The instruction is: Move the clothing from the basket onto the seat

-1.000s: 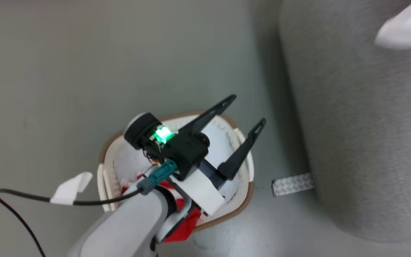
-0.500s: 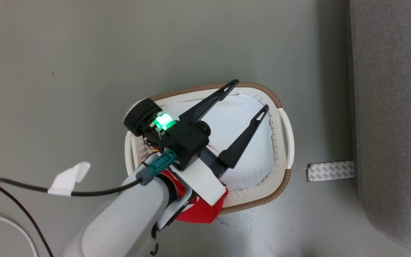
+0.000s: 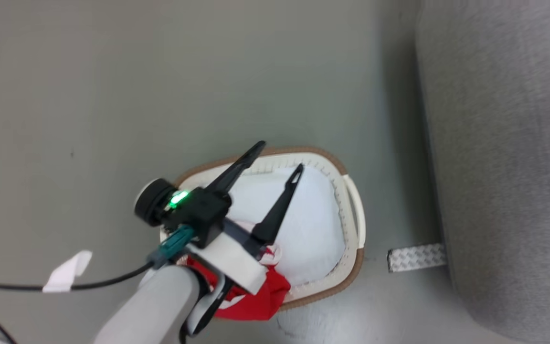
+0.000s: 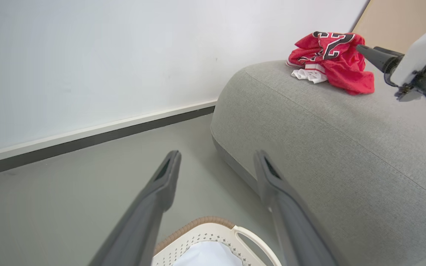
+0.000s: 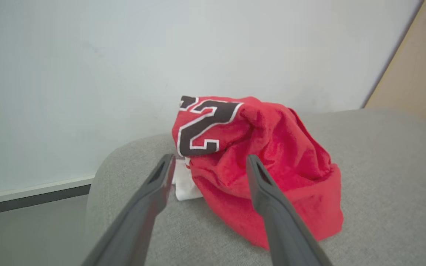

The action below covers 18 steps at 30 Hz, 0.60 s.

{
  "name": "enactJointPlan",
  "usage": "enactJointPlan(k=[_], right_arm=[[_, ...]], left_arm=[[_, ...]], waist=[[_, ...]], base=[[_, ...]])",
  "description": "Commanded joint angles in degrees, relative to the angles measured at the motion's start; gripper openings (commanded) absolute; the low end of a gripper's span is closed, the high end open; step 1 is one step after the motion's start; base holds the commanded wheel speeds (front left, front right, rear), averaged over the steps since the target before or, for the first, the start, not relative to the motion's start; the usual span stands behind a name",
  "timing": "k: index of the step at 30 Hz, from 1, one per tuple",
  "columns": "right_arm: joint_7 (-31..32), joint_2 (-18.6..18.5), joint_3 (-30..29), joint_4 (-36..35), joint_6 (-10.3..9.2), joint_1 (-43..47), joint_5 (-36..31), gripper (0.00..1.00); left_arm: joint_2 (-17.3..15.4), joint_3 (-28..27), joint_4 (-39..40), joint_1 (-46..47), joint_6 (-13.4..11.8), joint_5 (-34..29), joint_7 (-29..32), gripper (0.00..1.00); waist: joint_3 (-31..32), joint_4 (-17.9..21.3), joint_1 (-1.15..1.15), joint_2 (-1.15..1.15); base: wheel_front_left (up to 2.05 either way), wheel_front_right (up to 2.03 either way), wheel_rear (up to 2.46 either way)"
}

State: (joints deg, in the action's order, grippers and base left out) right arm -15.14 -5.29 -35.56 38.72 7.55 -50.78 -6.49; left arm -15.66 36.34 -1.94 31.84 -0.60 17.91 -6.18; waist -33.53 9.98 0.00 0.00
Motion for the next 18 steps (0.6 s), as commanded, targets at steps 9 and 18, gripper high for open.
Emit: enactJointPlan(k=[9, 18], right_arm=[[0.0, 2.3, 15.6, -18.4, -0.12, 18.8, 4.9, 1.0], [0.0, 2.3, 27.0, -26.6, -0.12, 30.7, 11.2, 1.0]], left_arm=[[-1.2, -4.2, -3.7, -7.7, -4.1, 2.1, -7.6, 1.0], [-0.1, -11.8, -6.1, -16.2, -6.6, 1.5, -9.0, 1.0]], waist=[[12.2, -1.0, 0.0, 0.0], [19.6, -4.7, 0.0, 0.0]], base=[[0.0, 0.0, 0.0], [0.0, 0.0, 0.0]])
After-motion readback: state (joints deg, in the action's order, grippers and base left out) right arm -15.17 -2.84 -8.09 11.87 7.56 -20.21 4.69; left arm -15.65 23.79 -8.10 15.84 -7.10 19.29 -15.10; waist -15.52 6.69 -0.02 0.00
